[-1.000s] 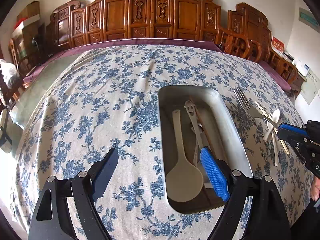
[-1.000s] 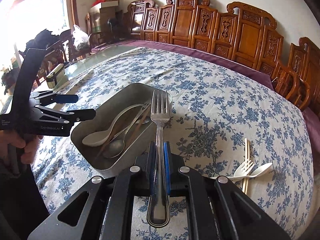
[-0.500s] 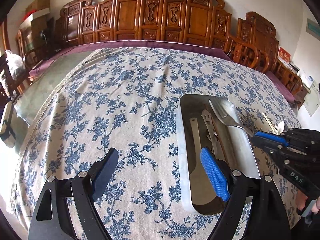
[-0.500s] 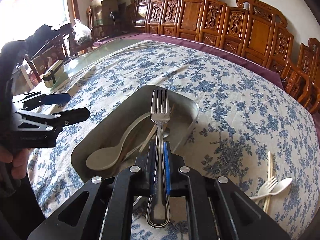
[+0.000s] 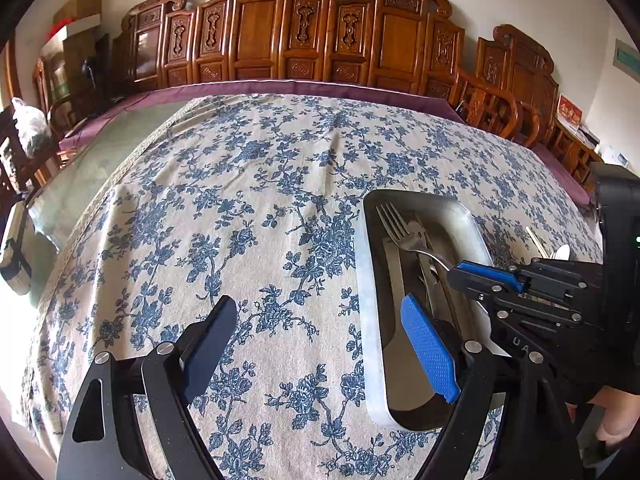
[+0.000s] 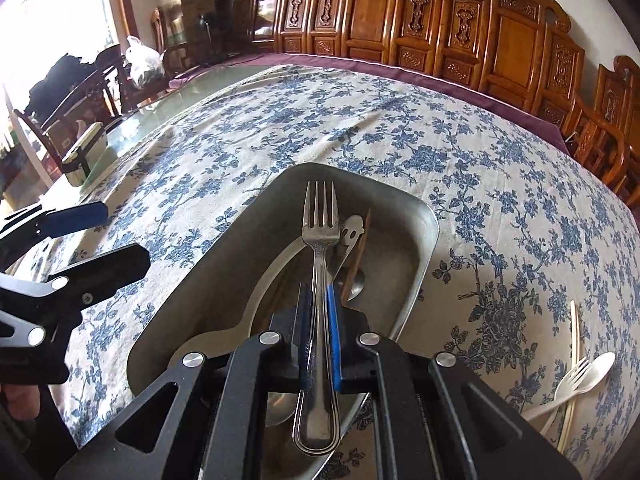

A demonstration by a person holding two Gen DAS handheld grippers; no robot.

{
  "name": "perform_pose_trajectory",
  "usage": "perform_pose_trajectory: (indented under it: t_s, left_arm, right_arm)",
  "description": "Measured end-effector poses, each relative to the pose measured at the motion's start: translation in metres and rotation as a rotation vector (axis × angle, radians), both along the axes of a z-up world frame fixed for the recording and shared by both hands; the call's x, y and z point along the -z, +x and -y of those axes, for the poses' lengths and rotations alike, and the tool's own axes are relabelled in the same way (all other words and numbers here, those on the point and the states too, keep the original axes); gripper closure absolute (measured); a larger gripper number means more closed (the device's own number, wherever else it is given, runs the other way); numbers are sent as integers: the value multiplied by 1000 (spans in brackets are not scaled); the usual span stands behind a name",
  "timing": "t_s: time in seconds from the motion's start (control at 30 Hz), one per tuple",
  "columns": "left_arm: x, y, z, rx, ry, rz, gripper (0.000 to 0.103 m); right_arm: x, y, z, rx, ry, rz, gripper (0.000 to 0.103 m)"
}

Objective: Organize utensils
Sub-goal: 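Lower the metal fork into the grey tray and open the right tool, then grasp a white plastic spoon from the pile with the right tool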

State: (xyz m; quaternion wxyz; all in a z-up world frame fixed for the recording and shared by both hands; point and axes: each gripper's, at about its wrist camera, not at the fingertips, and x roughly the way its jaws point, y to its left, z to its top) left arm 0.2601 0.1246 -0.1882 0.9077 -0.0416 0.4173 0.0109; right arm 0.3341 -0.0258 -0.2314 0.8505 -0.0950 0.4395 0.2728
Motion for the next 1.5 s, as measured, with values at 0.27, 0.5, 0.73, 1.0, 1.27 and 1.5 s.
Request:
perform_pose_trajectory:
  t_s: [0.27, 0.5, 0.73, 1.0, 1.27, 1.5]
  left_arm:
    - [-1, 0, 0, -1, 2, 0, 22]
    - [0, 0, 1, -1, 4, -1, 22]
    - [1, 0, 1, 0, 3, -2, 22]
    - [1, -1, 4, 9, 5, 0, 22]
    - [-8, -11, 22, 28, 24, 29, 22]
    - [-15, -16, 45, 23, 37, 34, 22]
  right_arm:
    - [8, -1, 0, -13, 84, -75, 93]
    - [8, -6, -1, -31, 106, -93, 93]
    - [-1, -9, 3, -55, 152, -86, 90]
    - [-21, -24, 38, -75, 135, 3, 84]
    - [-48, -32, 126, -15, 109, 90, 77]
    - [-43, -18, 201, 149, 51, 143, 63]
